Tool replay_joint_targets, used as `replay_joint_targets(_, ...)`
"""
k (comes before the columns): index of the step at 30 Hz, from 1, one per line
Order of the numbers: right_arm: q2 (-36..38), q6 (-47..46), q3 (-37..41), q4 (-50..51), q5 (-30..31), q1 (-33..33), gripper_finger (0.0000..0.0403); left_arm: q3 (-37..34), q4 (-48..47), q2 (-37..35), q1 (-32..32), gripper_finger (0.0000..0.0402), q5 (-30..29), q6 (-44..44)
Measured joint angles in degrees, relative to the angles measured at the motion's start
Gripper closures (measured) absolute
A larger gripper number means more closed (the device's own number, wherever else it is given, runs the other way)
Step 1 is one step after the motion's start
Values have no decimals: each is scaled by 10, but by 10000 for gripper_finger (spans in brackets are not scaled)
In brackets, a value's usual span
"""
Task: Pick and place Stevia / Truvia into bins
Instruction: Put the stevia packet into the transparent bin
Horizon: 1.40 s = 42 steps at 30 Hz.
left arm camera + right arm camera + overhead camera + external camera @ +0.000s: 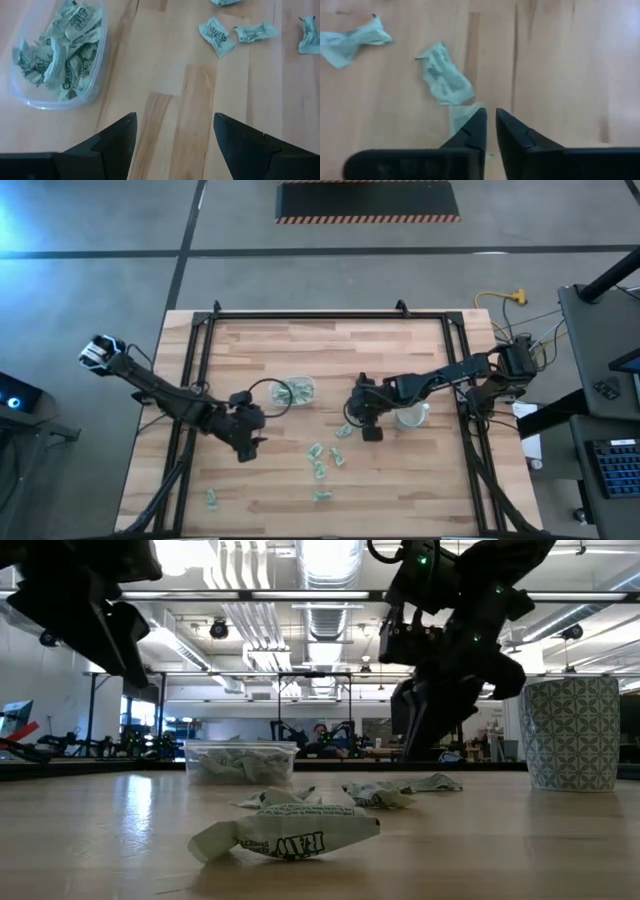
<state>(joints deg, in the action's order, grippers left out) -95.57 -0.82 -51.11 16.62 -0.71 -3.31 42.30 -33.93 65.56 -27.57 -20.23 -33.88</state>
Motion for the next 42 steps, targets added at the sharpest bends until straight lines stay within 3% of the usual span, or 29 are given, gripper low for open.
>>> replay_joint_targets(9,-29,-35,13,-27,-23,0,271,-7,9,-17,-7,155,-14,-5)
replay_joint_targets(15,-39,-36,16,-28,-23,0,247,-7,17,-18,-7,155,-14,-3)
replay_joint_targets(24,-40,-34,17,-21,-22,0,296,-7,20,-18,-7,155,-13,-3)
replay_joint_targets(32,-40,-5,17,-21,-18,0,383,-7,20,-18,-7,155,-14,-3)
replay_joint_targets(42,-23,4,18,-18,-4,0,392,-7,20,-18,-7,155,-13,-3)
